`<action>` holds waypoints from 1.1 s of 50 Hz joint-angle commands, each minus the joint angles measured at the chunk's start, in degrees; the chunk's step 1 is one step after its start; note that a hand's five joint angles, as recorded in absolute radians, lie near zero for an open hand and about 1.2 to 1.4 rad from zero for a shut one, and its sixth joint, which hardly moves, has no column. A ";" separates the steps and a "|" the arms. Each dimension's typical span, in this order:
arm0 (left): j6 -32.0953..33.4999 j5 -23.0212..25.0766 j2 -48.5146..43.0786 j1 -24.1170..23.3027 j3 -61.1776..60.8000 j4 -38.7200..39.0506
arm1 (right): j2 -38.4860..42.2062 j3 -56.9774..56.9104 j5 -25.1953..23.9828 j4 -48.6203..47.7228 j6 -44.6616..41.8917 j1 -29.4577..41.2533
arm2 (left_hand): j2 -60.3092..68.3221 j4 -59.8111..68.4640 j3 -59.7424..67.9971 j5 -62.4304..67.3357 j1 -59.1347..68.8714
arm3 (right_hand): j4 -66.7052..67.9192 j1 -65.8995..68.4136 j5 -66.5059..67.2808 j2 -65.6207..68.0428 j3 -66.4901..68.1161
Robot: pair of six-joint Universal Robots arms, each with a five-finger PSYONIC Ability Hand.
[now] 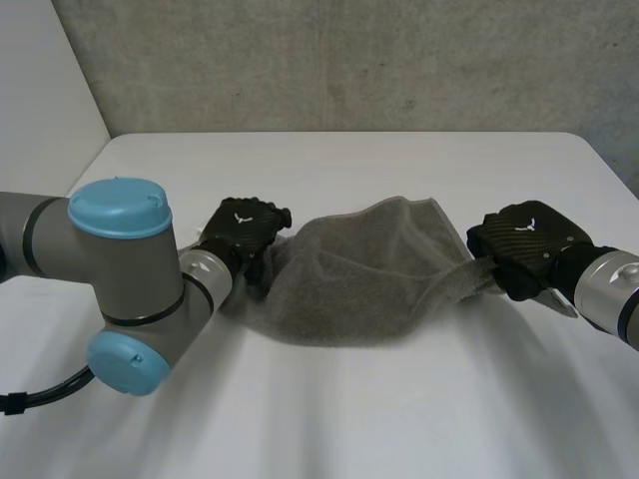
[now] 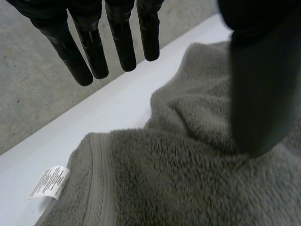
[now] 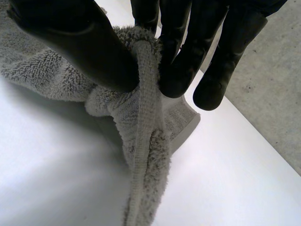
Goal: Fold the towel.
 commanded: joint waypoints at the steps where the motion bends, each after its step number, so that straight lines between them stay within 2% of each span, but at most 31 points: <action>1: 2.38 -0.10 -2.74 -0.02 0.23 -0.33 | 0.15 0.45 -0.33 -0.38 0.16 0.39 | 1.37 1.15 1.18 -9.28 1.18 | 1.99 3.59 2.13 2.93 2.53; 12: 2.38 -0.10 -5.29 0.07 1.64 -0.33 | 0.24 0.54 -0.42 -0.47 0.16 0.57 | 9.80 9.58 9.61 -0.85 9.61 | 1.99 3.59 2.13 2.93 2.53; 14: 2.38 -0.18 -5.21 0.07 1.73 -0.33 | 0.33 0.63 -0.51 -0.47 0.16 0.48 | 17.65 17.43 17.46 7.00 17.46 | 1.99 3.59 2.13 2.93 2.53; 15: 2.38 -0.18 -5.21 0.07 1.73 -0.33 | 0.33 0.63 -0.51 -0.47 0.16 0.48 | 17.71 17.48 17.51 7.05 17.51 | 1.99 3.59 2.13 2.93 2.53; 17: 2.38 -0.18 -4.77 0.07 1.64 -0.42 | 0.42 0.72 -0.51 -0.73 0.16 0.48 | 33.61 33.38 33.41 22.95 33.41 | 1.99 3.59 2.13 2.93 2.53; 18: 2.38 -0.18 -4.77 0.07 1.64 -0.42 | 0.42 0.72 -0.51 -0.73 0.16 0.48 | 33.69 33.46 33.49 23.03 33.49 | 1.99 3.59 2.13 2.93 2.53; 20: 2.38 -0.01 -3.98 0.07 1.38 -0.68 | 0.42 0.80 -0.42 -1.78 0.25 0.57 | 48.24 48.01 48.05 37.58 48.05 | 1.99 3.59 2.13 2.93 2.53; 22: 2.38 -0.01 -3.37 0.07 1.29 -1.21 | 0.42 0.89 -0.42 -2.31 0.25 0.39 | 53.46 53.24 53.27 42.81 53.27 | 1.99 3.59 2.13 2.93 2.53; 26: 2.38 -0.01 -1.25 -0.20 0.85 -3.23 | -0.20 0.89 -0.25 -3.01 0.60 0.22 | 53.51 53.29 53.32 42.86 53.32 | 1.99 3.59 2.13 2.93 2.53; 34: 1.59 0.08 6.48 -0.72 -1.96 -9.91 | -7.23 -0.51 -0.77 -2.22 5.52 0.30 | 53.51 53.29 53.32 42.86 53.32 | 1.99 3.59 2.13 2.93 2.53; 37: 1.16 0.52 16.82 -0.72 -6.17 -13.50 | -9.95 -2.97 -3.92 3.55 6.75 -0.04 | 53.51 53.29 53.32 42.86 53.32 | 1.99 3.59 2.13 2.93 2.53; 41: -0.34 0.69 23.89 -1.25 -8.99 -14.75 | -10.75 -5.08 -7.45 10.52 6.14 -0.31 | 53.51 53.29 53.32 42.86 53.32 | 1.99 3.59 2.13 2.93 2.53; 43: -1.31 1.05 26.96 -1.60 -10.22 -14.83 | -10.66 -5.96 -9.39 13.68 4.91 -0.49 | 53.51 53.29 53.32 42.86 53.32 | 1.99 3.59 2.13 2.93 2.53; 45: -2.53 2.71 31.08 -2.13 -12.67 -14.75 | -9.61 -6.14 -12.01 19.89 -0.42 -0.57 | 53.51 53.29 53.32 42.86 53.32 | 1.99 3.59 2.13 2.93 2.53; 46: -2.54 2.72 31.09 -2.13 -12.68 -14.75 | -9.60 -6.14 -12.02 19.92 -0.46 -0.57 | 53.51 53.29 53.32 42.86 53.32 | 1.99 3.59 2.13 2.93 2.53; 48: -2.19 4.73 31.19 -2.31 -15.13 -15.27 | -7.42 -4.92 -12.38 25.17 -7.98 -0.58 | 53.51 53.29 53.32 42.86 53.32 | 1.99 3.59 2.13 2.93 2.53; 49: -2.19 4.74 31.18 -2.31 -15.15 -15.27 | -7.41 -4.91 -12.38 25.20 -8.01 -0.57 | 53.51 53.29 53.32 42.86 53.32 | 1.99 3.59 2.13 2.93 2.53; 50: -2.19 5.17 29.88 -2.31 -15.84 -15.19 | -5.40 -4.04 -11.94 27.90 -11.84 -0.40 | 35.72 35.49 35.52 25.06 35.52 | 1.99 3.59 2.13 2.93 2.53; 51: -2.19 5.18 29.86 -2.31 -15.85 -15.19 | -5.38 -4.03 -11.94 27.92 -11.88 -0.40 | 35.54 35.31 35.35 24.88 35.35 | 1.99 3.59 2.13 2.93 2.53; 52: -1.93 5.18 27.86 -2.31 -16.37 -15.01 | -3.21 -3.07 -11.33 30.79 -15.71 -0.05 | 22.21 21.99 22.02 11.56 22.02 | 1.99 3.59 2.13 2.93 2.53; 53: -1.92 5.18 25.84 -1.87 -16.29 -15.27 | -0.92 -2.28 -10.54 33.69 -19.58 0.04 | 15.92 15.70 15.73 5.26 15.73 | 1.99 3.59 2.13 2.93 2.53; 54: -1.92 5.18 25.82 -1.87 -16.29 -15.27 | -0.90 -2.27 -10.53 33.72 -19.62 0.04 | 15.86 15.63 15.66 5.20 15.66 | 1.99 3.59 2.13 2.93 2.53; 55: -2.18 5.26 23.99 -1.34 -15.68 -15.36 | 0.93 -1.58 -9.83 36.25 -23.27 0.13 | 11.03 10.80 10.83 0.37 10.83 | 1.99 3.59 2.13 2.93 2.53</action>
